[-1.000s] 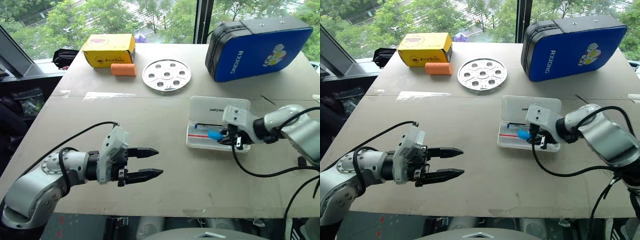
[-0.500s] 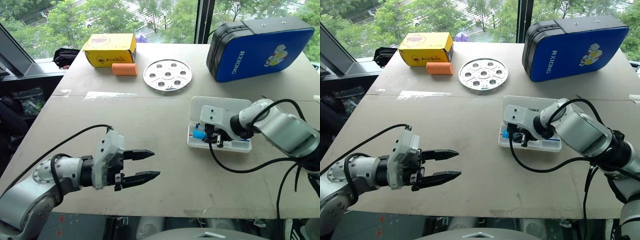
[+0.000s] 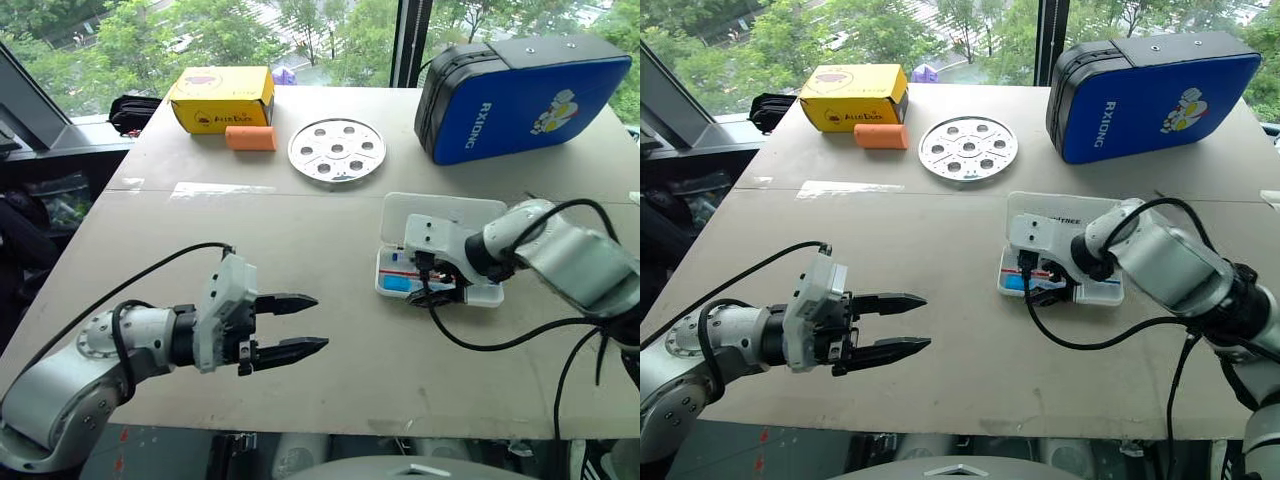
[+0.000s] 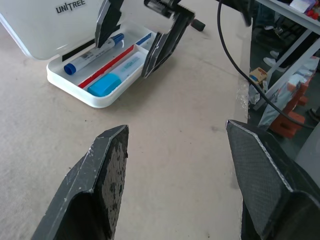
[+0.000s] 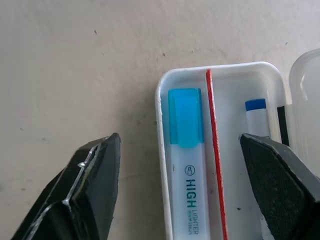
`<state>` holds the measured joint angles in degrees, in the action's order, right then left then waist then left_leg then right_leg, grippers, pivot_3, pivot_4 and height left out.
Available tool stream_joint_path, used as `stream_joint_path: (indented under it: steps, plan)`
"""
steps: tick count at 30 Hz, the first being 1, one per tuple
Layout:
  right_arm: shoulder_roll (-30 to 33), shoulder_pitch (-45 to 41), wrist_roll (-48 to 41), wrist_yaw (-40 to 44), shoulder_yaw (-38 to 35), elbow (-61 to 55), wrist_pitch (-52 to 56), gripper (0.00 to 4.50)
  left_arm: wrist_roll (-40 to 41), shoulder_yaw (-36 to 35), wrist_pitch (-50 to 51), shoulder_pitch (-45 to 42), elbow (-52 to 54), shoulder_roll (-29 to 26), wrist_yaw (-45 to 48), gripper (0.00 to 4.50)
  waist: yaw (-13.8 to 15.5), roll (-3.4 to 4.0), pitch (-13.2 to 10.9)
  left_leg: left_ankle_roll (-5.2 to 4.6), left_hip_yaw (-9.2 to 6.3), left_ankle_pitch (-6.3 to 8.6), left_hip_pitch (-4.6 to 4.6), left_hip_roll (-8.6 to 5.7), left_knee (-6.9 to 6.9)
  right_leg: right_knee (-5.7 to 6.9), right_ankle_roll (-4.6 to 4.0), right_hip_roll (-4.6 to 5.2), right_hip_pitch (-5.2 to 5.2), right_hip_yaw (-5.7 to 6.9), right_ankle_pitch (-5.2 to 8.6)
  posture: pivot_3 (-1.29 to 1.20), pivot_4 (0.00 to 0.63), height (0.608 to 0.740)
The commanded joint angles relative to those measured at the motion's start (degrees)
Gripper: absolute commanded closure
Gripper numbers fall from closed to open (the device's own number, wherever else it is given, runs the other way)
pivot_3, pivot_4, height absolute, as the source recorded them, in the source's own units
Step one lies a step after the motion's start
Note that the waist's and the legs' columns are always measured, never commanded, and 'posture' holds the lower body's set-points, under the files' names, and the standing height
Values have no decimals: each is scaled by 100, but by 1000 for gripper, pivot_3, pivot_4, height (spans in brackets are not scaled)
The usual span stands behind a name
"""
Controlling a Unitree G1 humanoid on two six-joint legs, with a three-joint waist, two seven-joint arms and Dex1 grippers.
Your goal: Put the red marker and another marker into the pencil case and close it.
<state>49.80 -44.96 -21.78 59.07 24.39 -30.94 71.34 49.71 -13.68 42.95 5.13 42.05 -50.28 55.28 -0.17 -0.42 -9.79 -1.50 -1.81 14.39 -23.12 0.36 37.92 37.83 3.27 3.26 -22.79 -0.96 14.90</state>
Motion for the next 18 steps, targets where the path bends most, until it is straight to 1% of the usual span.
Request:
stream_joint_path:
  steps: [1,2,3,5,7,8,9,11,14,18]
  plan:
    - [366,957,-760,138,-2139,-822,593,616,221,156,-28,-256,136,-27,32,1359,52,-2,1,0,-1,0,-4,0,0,-4,0,0,0,1,0,0,150,740]
    - [500,1398,-841,112,-2746,-967,942,616,243,223,-30,-329,141,-30,61,1359,98,-2,1,0,-5,0,-8,0,0,-7,0,0,0,5,0,0,150,740]
    - [703,1926,-786,34,-3251,-1104,1063,616,266,290,-29,-401,136,-34,92,1359,118,-2,1,0,-6,0,-13,-1,0,-12,1,0,0,7,-1,0,150,740]
    - [1089,3151,-441,-188,-4215,-1279,1240,616,287,459,-41,-571,106,-24,152,1359,138,-2,1,0,-8,0,-19,-4,2,-14,0,1,-1,8,0,0,150,740]
    - [1153,4198,-143,-443,-5112,-1298,1513,616,306,634,-46,-771,31,20,194,1359,125,-2,3,0,-10,0,-24,-5,4,-15,0,0,-3,10,0,0,150,740]
    - [1073,4599,34,-665,-5401,-1219,1622,616,293,730,-60,-868,-18,38,232,1359,117,-3,3,-1,-9,0,-26,-6,5,-13,0,0,-3,9,0,0,150,740]
    - [910,4914,211,-934,-5596,-1117,1660,616,261,826,-85,-950,-65,55,282,1359,95,-1,4,-1,-8,0,-25,-6,7,-12,0,-4,-3,8,0,0,150,740]
    - [573,5244,490,-1440,-5755,-997,1719,616,178,969,-148,-1063,-165,68,388,1359,42,-4,6,-1,7,0,-14,-4,9,-6,1,-17,-2,-7,0,0,150,740]
    - [-114,5348,784,-2125,-5796,-875,1701,616,86,1105,-222,-1180,-284,80,471,1359,0,-5,6,-1,20,0,9,-1,7,2,0,-32,5,-20,2,0,150,740]
    - [-976,5253,1083,-2892,-5792,-564,1634,616,74,1143,-263,-1231,-334,75,496,1359,-31,-4,7,-1,21,0,11,3,5,4,1,-45,4,-33,3,0,150,740]
